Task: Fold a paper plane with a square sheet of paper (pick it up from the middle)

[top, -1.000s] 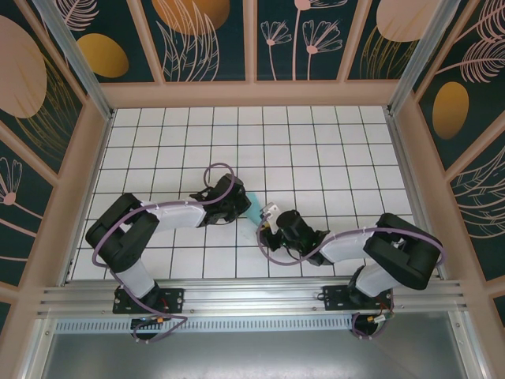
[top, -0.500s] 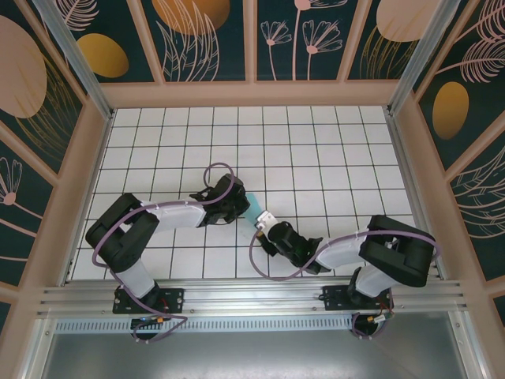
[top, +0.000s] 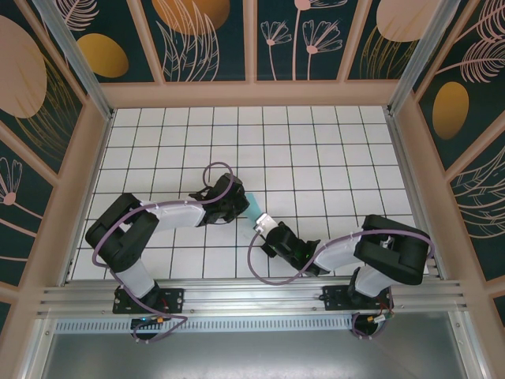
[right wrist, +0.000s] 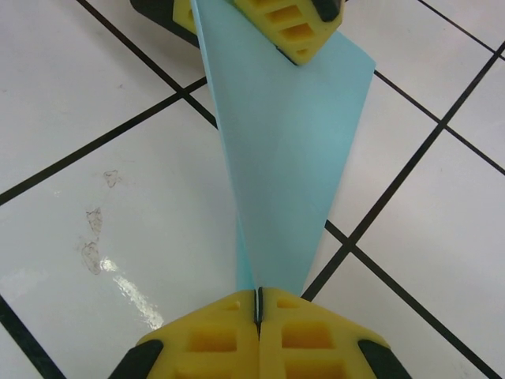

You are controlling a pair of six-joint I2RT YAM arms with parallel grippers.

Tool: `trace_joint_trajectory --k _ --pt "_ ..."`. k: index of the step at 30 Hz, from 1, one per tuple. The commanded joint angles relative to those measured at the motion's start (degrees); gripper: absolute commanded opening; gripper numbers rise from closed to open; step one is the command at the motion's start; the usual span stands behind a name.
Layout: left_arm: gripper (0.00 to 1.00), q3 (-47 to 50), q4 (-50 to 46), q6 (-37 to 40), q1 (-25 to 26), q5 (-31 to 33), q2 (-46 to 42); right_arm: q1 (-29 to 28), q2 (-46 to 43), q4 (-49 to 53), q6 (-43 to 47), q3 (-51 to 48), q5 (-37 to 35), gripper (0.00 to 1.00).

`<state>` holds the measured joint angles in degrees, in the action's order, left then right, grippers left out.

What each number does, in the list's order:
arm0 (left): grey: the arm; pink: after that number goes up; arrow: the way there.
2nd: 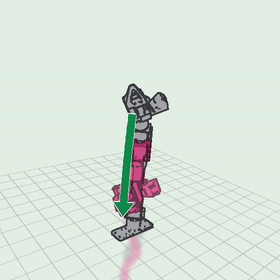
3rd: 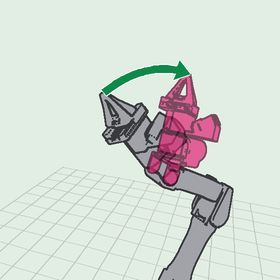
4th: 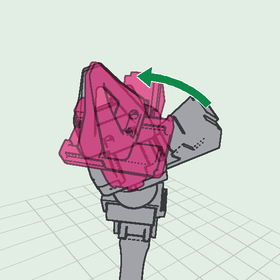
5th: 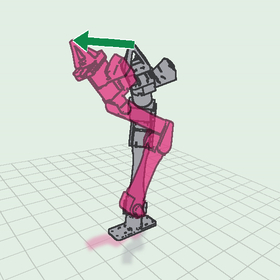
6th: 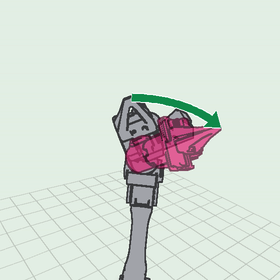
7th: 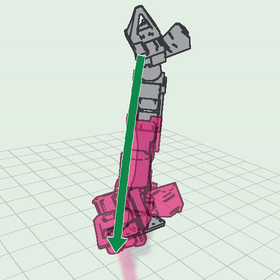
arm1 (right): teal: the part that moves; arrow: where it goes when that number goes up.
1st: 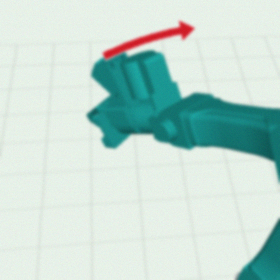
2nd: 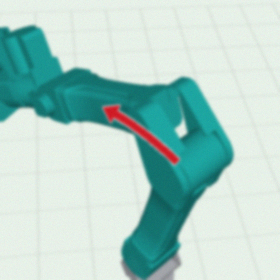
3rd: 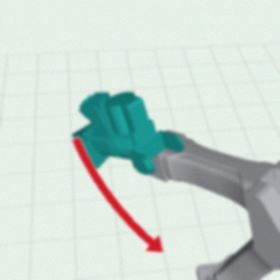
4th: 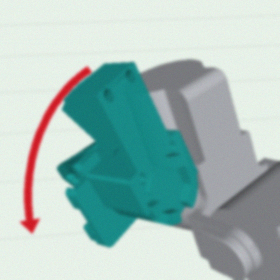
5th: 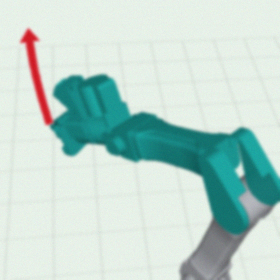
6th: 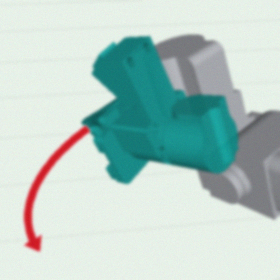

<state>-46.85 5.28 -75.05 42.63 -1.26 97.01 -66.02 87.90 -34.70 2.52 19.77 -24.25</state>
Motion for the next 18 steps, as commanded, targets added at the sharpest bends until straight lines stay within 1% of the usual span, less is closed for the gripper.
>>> trace_joint_trajectory --k 1,2,5,6,7,8,9,10,11,13,16,18 --pt "0.13 -0.68 -1.79 1.21 -0.5 0.15 -1.93 -0.3 1.2 0.24 -1.92 1.31 1.05 0.0" --pt "0.17 -0.63 -2.06 1.33 -0.58 0.45 -2.33 -0.11 1.36 0.82 -2.57 1.78 1.69 0.0" --pt "0.26 -0.41 -3.44 1.83 -0.85 2.11 -4.64 1.48 1.12 1.73 -6.54 2.68 6.89 0.0" --pt "0.34 -0.12 -3.86 1.91 -0.95 2.96 -5.78 2.5 0.76 1.53 -8.3 2.74 10.0 0.0" --pt "0.39 0.27 -4.23 1.91 -1.14 3.66 -7.08 3.67 0.4 1.36 -9.92 2.8 13.77 0.0" --pt "0.4 0.67 -4.67 1.8 -1.4 4.37 -8.28 4.72 0.32 1.37 -11.4 2.97 16.61 0.0" --pt "0.44 1.17 -5.25 1.83 -1.59 5.6 -9.83 5.99 0.31 1.45 -13.01 3.27 19.99 0.0" --pt "0.53 1.71 -6.04 1.69 -1.7 7.01 -11.52 7.07 0.43 1.52 -14.56 3.63 22.94 0.0" --pt "0.58 2.13 -6.62 1.73 -1.76 8.14 -12.89 8.06 0.56 1.67 -16.02 4.03 24.86 0.0" --pt "0.6 3.45 -7.42 1.79 -2.02 10.31 -16.11 10.73 1.1 1.24 -19.22 4.39 30.77 0.0" --pt "0.64 5.16 -7.87 1.89 -2.07 12.56 -19.94 14.01 2.22 1.27 -23.23 5.17 37.44 0.0" --pt "0.63 6.44 -7.21 1.92 -2.03 13.07 -21.89 16.02 3.07 0.44 -26.01 5.19 40.48 0.0"
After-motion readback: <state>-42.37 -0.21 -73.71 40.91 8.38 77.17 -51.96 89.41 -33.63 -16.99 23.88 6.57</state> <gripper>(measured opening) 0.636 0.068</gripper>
